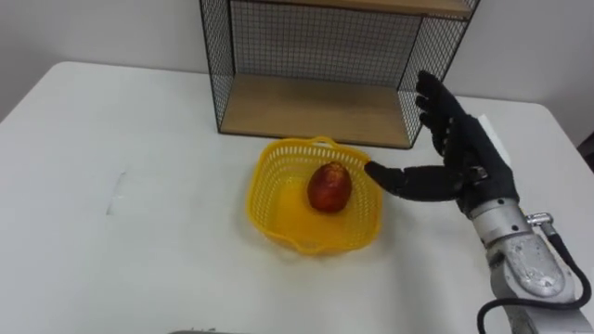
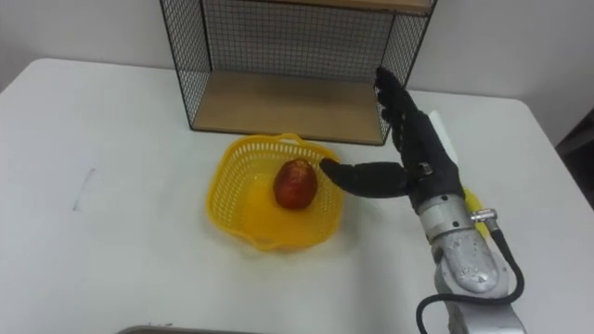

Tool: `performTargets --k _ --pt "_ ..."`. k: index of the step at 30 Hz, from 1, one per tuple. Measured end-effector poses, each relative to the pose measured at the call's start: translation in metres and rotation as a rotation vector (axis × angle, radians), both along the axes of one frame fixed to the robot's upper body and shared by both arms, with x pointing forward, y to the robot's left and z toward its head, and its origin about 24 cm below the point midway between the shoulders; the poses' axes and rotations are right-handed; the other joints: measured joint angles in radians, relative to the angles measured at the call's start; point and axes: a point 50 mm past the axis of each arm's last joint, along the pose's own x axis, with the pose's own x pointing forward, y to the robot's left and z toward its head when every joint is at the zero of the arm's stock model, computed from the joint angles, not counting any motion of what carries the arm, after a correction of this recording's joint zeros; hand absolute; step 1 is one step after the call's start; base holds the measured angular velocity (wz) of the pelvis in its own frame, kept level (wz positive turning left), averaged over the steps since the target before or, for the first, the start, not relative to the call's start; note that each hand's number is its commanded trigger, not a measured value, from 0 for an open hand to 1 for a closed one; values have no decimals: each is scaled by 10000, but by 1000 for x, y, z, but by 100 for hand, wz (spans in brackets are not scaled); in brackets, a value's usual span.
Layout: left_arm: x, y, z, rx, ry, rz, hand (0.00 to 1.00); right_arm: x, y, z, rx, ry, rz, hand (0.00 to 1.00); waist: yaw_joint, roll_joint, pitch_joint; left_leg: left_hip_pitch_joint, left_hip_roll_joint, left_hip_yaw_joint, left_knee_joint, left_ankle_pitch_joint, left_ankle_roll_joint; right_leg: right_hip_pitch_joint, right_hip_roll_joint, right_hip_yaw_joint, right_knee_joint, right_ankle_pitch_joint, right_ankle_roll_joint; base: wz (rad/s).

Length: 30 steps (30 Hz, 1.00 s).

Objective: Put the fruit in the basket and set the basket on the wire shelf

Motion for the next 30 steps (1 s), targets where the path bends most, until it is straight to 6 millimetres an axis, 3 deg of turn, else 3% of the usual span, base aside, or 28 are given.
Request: performTargets --k 8,11,16,30 --pt "-5 7 2 194 -39 581 0 -3 -32 7 300 -435 -2266 0 -393 -29 -81 37 -1 47 -8 5 -1 -16 -1 32 -2 -5 7 -1" --pt "-6 7 2 224 8 544 0 -4 -41 8 426 -554 -2912 0 -400 -153 -104 113 -1 163 -24 5 -1 -2 -1 132 -8 -6 8 -11" --pt "-8 11 3 334 28 744 0 -8 -56 -9 725 118 -3921 0 -390 -413 -125 144 -3 179 -1 4 1 35 -4 148 -20 -6 9 0" --pt "-11 12 3 382 303 885 0 -7 -72 -25 161 915 -4586 0 -392 -348 -95 68 -2 150 -24 5 1 -23 -2 117 -38 -9 14 0"
